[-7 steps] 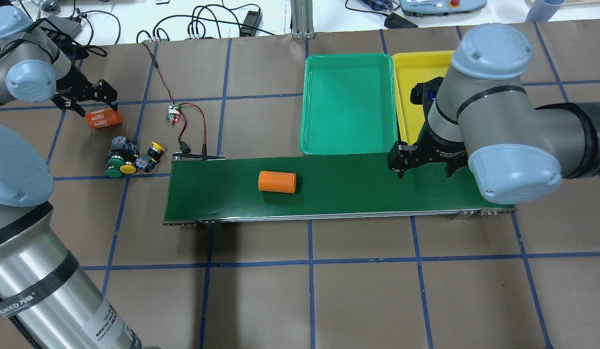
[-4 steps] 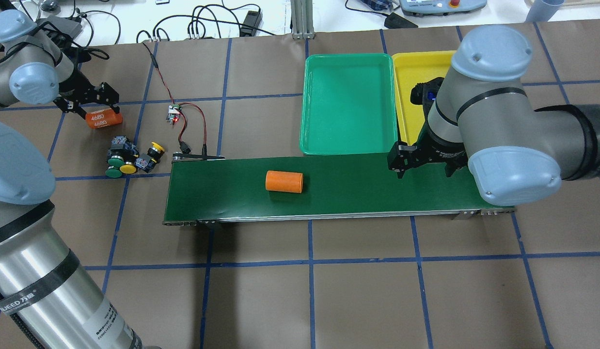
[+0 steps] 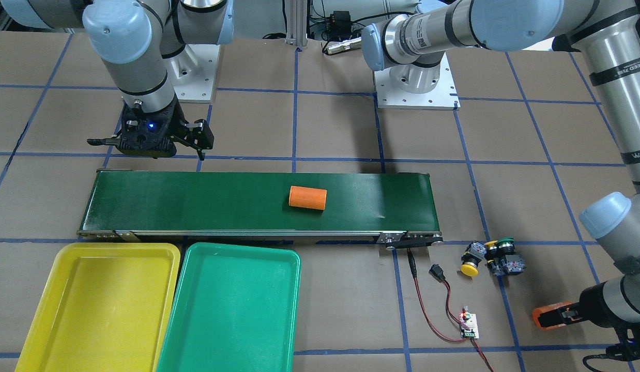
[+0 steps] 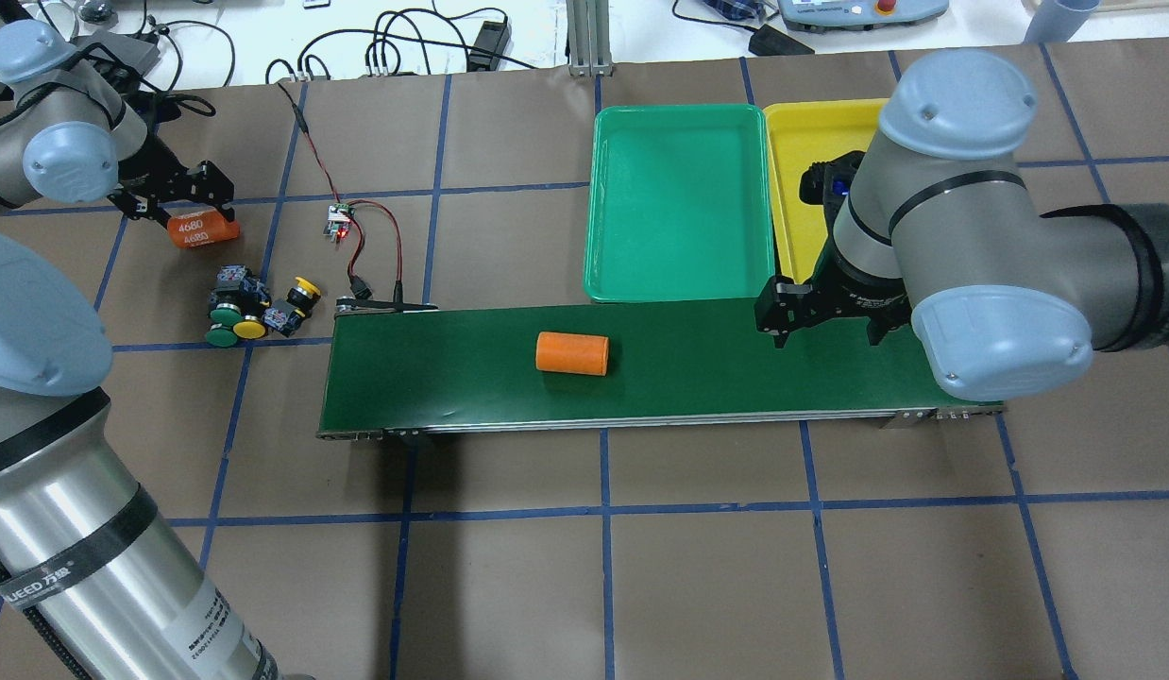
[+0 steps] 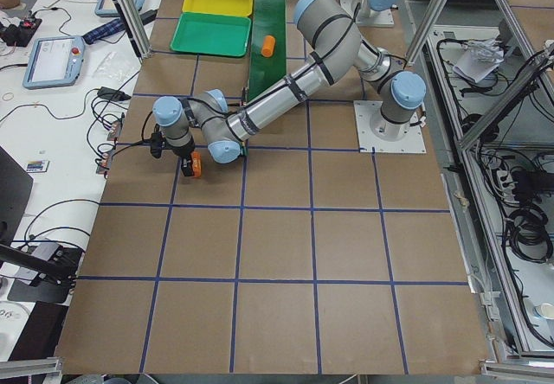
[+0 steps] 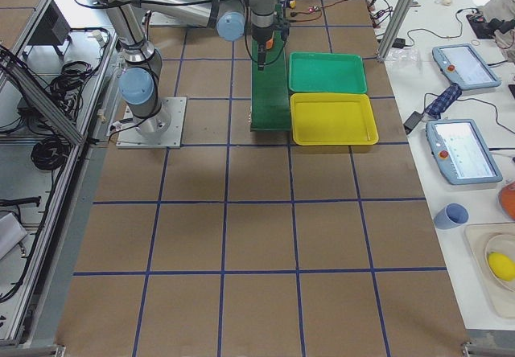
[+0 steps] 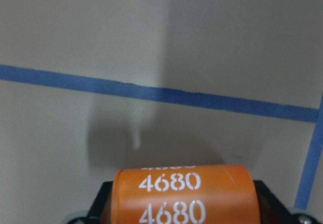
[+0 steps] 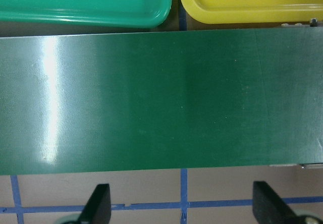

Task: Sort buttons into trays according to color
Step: 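Lift and carry the second orange cylinder with the left gripper to the belt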

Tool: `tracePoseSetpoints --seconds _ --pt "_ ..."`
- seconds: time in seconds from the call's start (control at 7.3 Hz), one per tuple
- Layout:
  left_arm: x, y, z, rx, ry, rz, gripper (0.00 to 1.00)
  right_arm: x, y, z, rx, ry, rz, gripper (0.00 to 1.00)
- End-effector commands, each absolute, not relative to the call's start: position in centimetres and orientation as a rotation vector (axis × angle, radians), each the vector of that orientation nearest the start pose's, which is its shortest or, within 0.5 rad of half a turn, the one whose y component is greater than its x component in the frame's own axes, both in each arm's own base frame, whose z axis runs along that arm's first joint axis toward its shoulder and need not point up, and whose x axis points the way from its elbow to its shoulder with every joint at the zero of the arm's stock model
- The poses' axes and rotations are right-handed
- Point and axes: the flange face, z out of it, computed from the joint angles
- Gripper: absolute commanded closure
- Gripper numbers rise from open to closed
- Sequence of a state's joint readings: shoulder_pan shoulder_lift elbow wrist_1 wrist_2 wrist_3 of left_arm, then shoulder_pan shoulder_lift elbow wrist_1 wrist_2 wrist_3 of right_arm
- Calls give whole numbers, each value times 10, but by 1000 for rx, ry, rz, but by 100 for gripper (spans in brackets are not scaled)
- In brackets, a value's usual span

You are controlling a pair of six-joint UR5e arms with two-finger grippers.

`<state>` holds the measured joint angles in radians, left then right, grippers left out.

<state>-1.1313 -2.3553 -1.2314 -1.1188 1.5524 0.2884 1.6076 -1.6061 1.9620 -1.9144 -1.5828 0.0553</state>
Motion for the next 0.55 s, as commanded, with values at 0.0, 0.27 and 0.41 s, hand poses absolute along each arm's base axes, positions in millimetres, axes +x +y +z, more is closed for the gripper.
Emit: tracePoseSetpoints --seconds 0.0,0.27,0.41 --pt "163 -741 255 -173 3134 -91 100 149 -446 350 29 3153 19 0" --pt "102 -715 329 -88 3162 19 100 149 -446 350 29 3154 18 0" --pt "70 -702 348 -28 3163 38 100 149 -446 349 29 3154 21 0"
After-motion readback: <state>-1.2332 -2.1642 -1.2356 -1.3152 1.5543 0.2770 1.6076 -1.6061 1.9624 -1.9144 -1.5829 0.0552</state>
